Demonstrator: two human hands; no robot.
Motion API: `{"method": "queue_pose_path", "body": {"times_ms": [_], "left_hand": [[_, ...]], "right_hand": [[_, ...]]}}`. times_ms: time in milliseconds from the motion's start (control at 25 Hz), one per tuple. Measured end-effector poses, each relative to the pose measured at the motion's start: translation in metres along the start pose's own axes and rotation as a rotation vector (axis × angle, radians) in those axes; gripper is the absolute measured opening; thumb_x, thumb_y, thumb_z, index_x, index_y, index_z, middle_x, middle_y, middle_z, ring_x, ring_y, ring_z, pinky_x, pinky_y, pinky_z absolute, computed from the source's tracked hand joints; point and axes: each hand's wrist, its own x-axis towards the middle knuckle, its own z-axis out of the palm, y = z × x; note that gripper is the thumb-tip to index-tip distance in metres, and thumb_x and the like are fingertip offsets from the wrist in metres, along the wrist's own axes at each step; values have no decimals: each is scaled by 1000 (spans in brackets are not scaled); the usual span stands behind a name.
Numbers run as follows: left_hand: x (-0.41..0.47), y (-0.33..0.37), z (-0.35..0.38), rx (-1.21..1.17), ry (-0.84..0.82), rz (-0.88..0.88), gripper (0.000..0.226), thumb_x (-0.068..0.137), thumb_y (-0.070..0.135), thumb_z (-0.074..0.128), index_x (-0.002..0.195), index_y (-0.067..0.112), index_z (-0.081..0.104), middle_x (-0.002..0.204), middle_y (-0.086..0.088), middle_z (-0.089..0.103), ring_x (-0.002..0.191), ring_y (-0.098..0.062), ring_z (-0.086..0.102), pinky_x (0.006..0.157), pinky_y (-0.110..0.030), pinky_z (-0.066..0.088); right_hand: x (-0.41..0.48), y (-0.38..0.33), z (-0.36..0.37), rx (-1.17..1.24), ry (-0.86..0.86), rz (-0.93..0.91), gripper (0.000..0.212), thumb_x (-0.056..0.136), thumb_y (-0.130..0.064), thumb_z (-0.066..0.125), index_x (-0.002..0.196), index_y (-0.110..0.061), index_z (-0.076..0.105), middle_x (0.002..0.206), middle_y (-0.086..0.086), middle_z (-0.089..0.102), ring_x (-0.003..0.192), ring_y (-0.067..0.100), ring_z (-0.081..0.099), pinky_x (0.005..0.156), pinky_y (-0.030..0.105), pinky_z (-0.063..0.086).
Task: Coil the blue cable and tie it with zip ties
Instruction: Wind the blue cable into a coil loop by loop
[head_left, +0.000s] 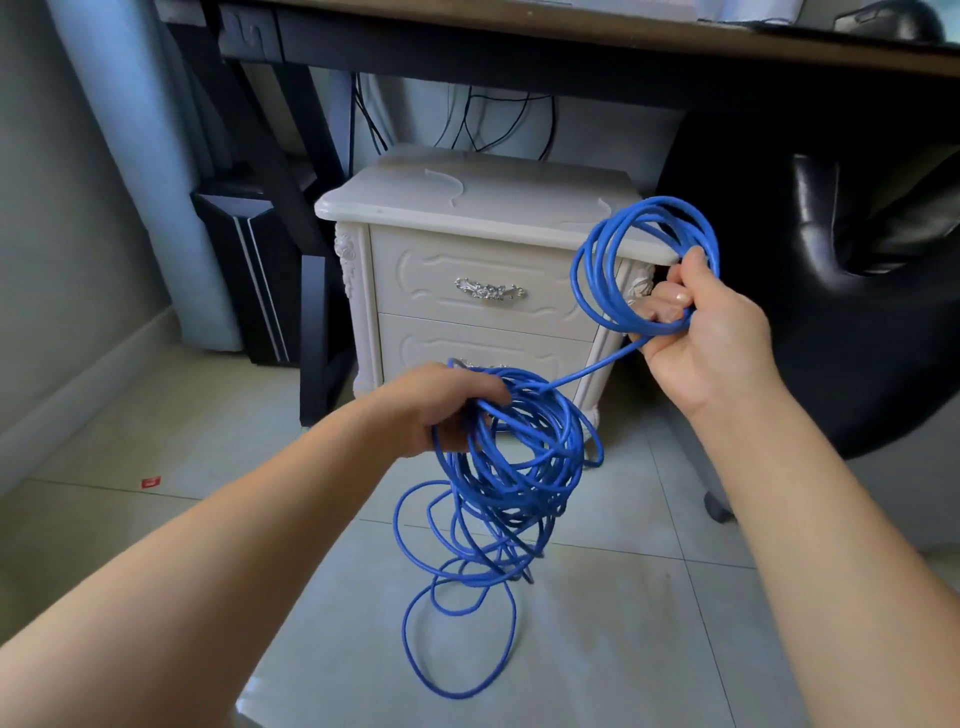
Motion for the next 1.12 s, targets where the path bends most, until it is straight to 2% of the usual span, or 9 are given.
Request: {"method": "queue_pose_path", "body": {"times_ms": [80,200,320,400,600,720,880,1000,1120], "left_hand": [[0,-1,5,230,217,65,19,78,8,75,89,1,62,74,-14,69,58,-24,67,59,-35,62],[2,-4,10,564,308,205,87,71,9,80,142,17,30,121,-18,56,90,-31,67,73,-39,60],[8,-11,18,1138,202,537,109,68,16,78,154,35,14,157,-5,19,142,-30,23,113,-51,30],[17,-14,26,1119,54,660,82,72,16,74,145,26,40,147,-3,41,137,-27,34,112,-41,32],[26,-13,29,735,100,522,14,83,30,74,91,18,71,78,4,65,70,-10,59,62,-20,44],[20,-7,20,543,86,451,16,83,26,74,73,13,69,65,6,58,55,0,53,52,-12,38],[10,6,9,417,95,449,30,65,35,66,65,5,61,82,-2,53,70,-17,53,68,-29,43],[1,15,2,379,108,463,20,61,33,64,52,18,55,66,2,54,59,-19,50,63,-32,42],[-5,15,-1,436,105,457,25,63,34,64,54,11,61,56,-4,51,54,-19,46,63,-33,40]], "right_hand": [[-2,0,3,68,-26,31,31,103,-19,46,73,-12,50,52,-6,35,40,5,32,42,19,39],[-6,5,9,112,-56,66,31,103,-18,45,73,-12,50,50,-6,35,39,5,32,42,18,38],[-7,10,14,105,-91,102,31,103,-20,46,73,-12,49,50,-6,34,40,5,32,44,18,37],[-6,11,15,105,-115,113,31,103,-21,46,73,-12,49,50,-6,34,41,5,32,47,17,37],[-4,4,14,139,-107,93,30,103,-19,44,75,-10,51,50,-6,35,39,5,33,43,16,38],[5,-3,6,208,-54,73,26,103,-16,45,79,-10,49,51,-5,35,38,4,35,45,17,43],[26,-8,-17,159,116,-7,26,102,-16,48,77,-11,49,51,-6,33,41,5,32,74,25,46],[30,-7,-24,52,225,-29,21,103,-18,47,85,-8,51,46,-7,31,37,5,30,52,21,45],[26,-5,-20,-22,254,-73,17,103,-19,47,97,-4,53,42,-8,31,35,6,30,54,23,45]]}}
